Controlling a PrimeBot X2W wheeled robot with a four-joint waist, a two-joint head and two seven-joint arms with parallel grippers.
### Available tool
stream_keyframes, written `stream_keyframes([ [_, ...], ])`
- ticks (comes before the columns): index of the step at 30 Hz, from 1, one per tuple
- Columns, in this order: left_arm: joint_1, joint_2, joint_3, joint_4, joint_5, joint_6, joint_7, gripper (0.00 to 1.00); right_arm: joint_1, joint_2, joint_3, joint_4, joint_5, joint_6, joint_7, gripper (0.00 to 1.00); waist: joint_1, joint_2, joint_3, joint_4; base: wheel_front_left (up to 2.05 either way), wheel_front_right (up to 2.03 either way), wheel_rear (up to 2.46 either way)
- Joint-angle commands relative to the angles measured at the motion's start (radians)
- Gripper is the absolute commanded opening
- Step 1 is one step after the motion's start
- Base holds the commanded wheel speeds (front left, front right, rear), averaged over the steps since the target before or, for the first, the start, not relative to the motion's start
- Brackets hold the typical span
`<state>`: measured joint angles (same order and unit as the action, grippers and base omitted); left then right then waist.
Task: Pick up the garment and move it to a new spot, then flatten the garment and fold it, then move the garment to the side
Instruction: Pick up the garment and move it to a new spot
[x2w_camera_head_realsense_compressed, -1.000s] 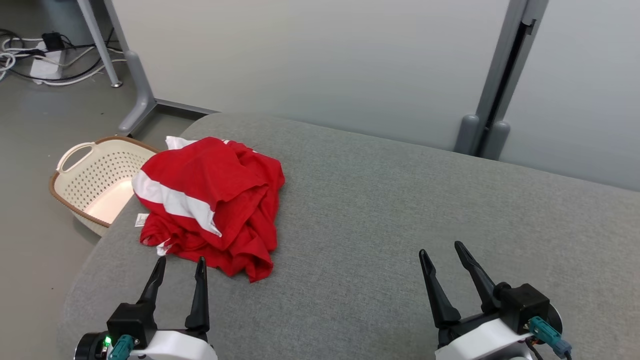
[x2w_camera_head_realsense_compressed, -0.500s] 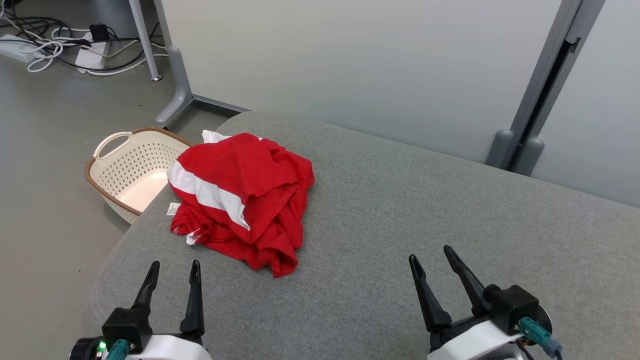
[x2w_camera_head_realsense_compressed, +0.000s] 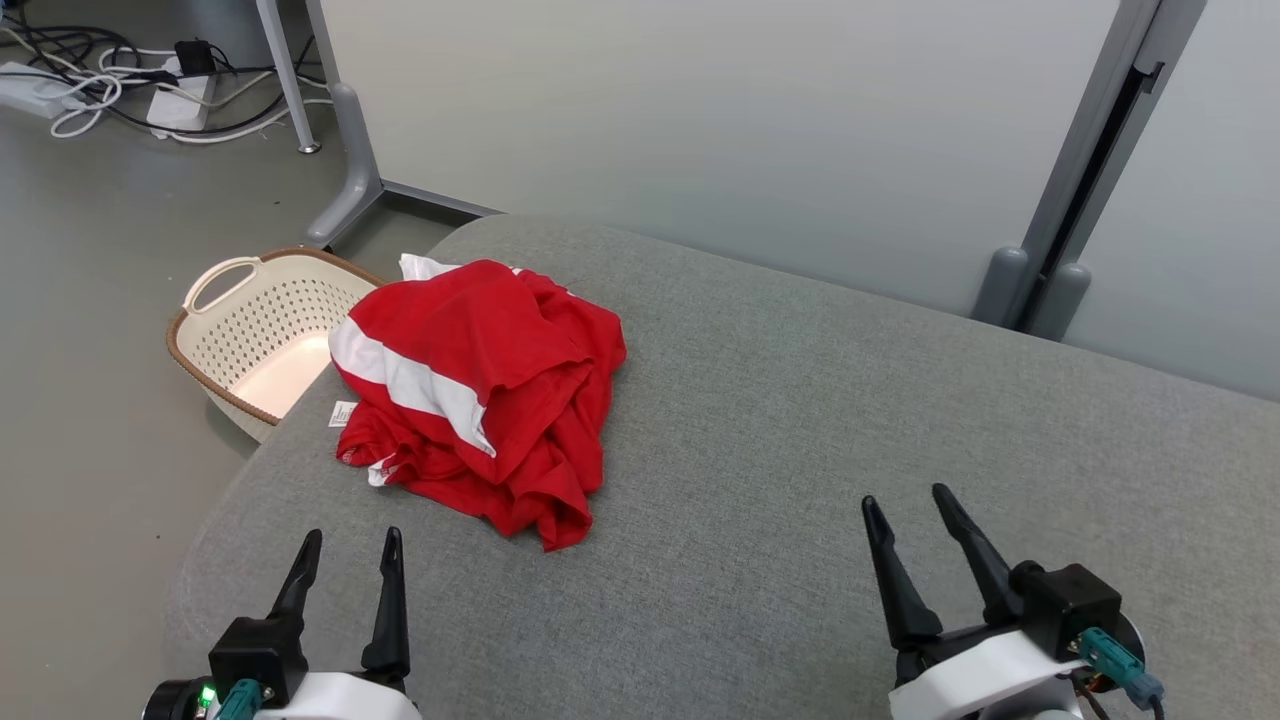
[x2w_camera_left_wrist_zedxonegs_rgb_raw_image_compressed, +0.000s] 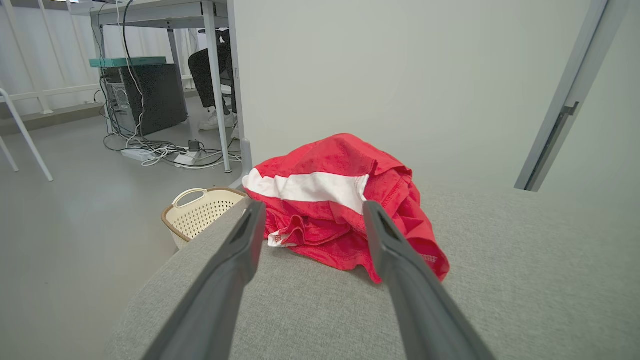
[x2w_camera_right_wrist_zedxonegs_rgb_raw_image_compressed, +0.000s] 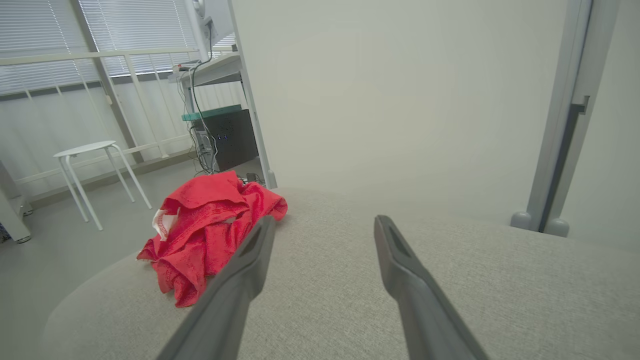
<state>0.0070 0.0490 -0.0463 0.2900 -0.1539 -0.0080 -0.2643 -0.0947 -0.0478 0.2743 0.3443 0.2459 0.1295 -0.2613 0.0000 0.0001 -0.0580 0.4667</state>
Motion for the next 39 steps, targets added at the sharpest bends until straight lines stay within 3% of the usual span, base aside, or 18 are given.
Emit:
stream_keyframes([
  [1, -0.016, 0.003, 0.003, 0.003, 0.005, -0.005, 0.000, 1.00, 0.002, -0.004, -0.009, 0.001, -0.007, 0.002, -0.006, 1.00, 0.0000, -0.0001, 0.009, -0.006, 0.00, 0.00, 0.00],
  [9, -0.117, 0.026, 0.012, 0.097, 0.012, -0.063, 0.000, 1.00, -0.046, -0.004, -0.120, -0.016, -0.062, 0.002, -0.006, 1.00, 0.0000, -0.0001, 0.089, -0.054, 0.00, 0.00, 0.00],
  [16, -0.287, 0.094, -0.010, 0.233, -0.039, -0.112, 0.031, 1.00, -0.092, -0.004, -0.159, -0.036, -0.093, 0.002, -0.006, 1.00, 0.0000, -0.0001, 0.181, -0.109, 0.00, 0.00, 0.00],
  [21, -0.411, 0.165, -0.043, 0.264, -0.169, -0.122, 0.152, 1.00, -0.118, -0.004, -0.157, -0.049, -0.091, 0.002, -0.006, 1.00, 0.0000, -0.0001, 0.240, -0.154, 0.00, 0.00, 0.00],
  [30, -0.558, 0.349, -0.173, 0.294, -0.407, -0.122, 0.429, 1.00, -0.154, -0.004, -0.154, -0.059, -0.115, 0.002, -0.006, 1.00, 0.0000, -0.0001, 0.320, -0.216, 0.00, 0.00, 0.00],
  [34, -0.612, 0.395, -0.192, 0.361, -0.446, -0.122, 0.511, 1.00, -0.165, -0.004, -0.147, -0.063, -0.114, 0.002, -0.006, 1.00, 0.0000, -0.0001, 0.343, -0.236, 0.00, 0.00, 0.00],
  [38, -0.639, 0.410, -0.202, 0.410, -0.460, -0.123, 0.527, 1.00, -0.174, -0.004, -0.142, -0.062, -0.111, 0.002, -0.006, 1.00, 0.0000, -0.0001, 0.353, -0.248, 0.00, 0.00, 0.00],
  [39, -0.647, 0.411, -0.206, 0.426, -0.466, -0.123, 0.530, 0.53, -0.175, -0.004, -0.141, -0.060, -0.110, 0.002, -0.006, 1.00, 0.0000, -0.0001, 0.354, -0.251, 0.00, 0.00, 0.00],
])
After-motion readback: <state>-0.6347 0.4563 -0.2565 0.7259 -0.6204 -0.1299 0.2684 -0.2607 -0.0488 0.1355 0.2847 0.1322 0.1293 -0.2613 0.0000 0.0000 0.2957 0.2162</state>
